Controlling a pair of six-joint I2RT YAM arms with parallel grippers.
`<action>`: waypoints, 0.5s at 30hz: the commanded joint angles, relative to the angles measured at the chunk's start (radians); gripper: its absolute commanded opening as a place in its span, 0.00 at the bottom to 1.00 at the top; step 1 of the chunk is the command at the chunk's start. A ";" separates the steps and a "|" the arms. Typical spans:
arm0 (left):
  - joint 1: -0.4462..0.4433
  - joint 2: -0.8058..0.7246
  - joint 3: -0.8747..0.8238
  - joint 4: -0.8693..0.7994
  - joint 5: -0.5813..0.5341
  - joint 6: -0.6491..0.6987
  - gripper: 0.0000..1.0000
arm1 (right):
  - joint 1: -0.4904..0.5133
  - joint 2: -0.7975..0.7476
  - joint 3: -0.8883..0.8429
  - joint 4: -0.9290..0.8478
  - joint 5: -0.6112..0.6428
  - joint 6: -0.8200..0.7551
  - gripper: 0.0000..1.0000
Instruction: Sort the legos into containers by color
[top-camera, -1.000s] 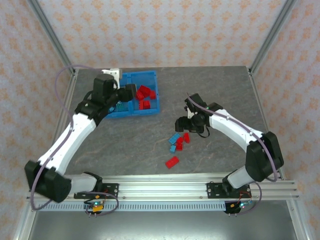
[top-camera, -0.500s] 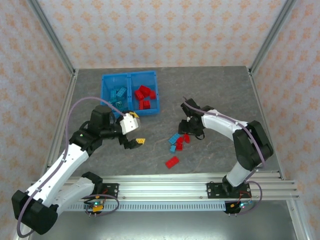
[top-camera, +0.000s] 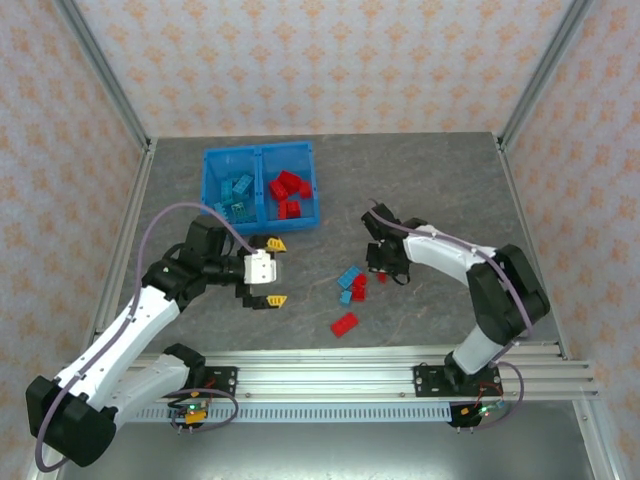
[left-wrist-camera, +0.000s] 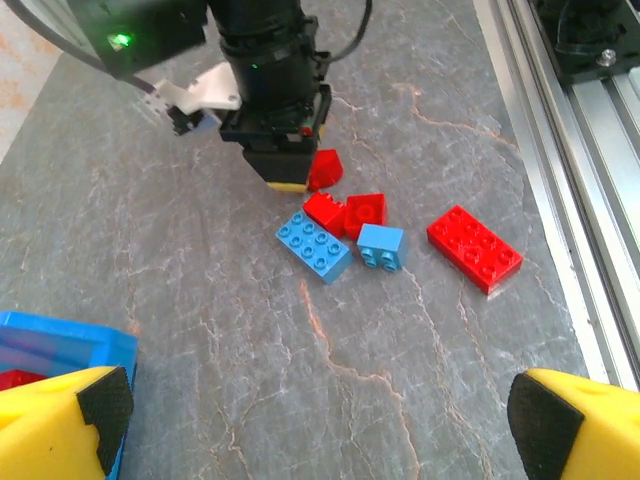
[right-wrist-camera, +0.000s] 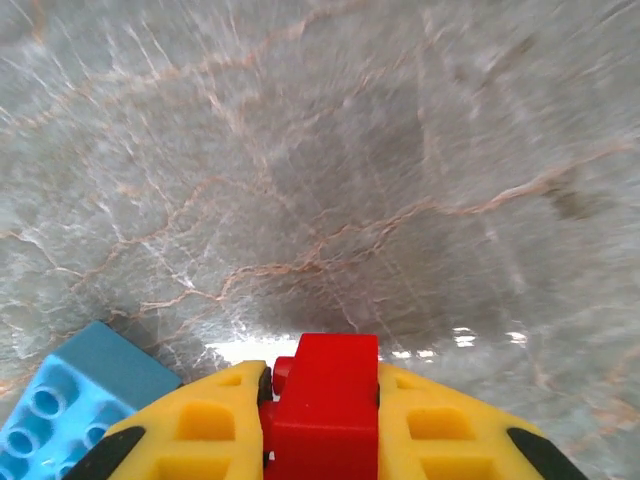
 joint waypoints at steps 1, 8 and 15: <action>-0.003 -0.067 -0.037 0.038 -0.022 0.041 0.99 | 0.103 -0.099 0.119 0.003 0.216 -0.073 0.21; -0.002 -0.200 -0.142 0.250 -0.188 -0.052 0.99 | 0.201 -0.084 0.252 0.299 0.130 -0.259 0.25; -0.002 -0.260 -0.184 0.507 -0.587 -0.426 1.00 | 0.201 0.226 0.568 0.387 0.106 -0.270 0.25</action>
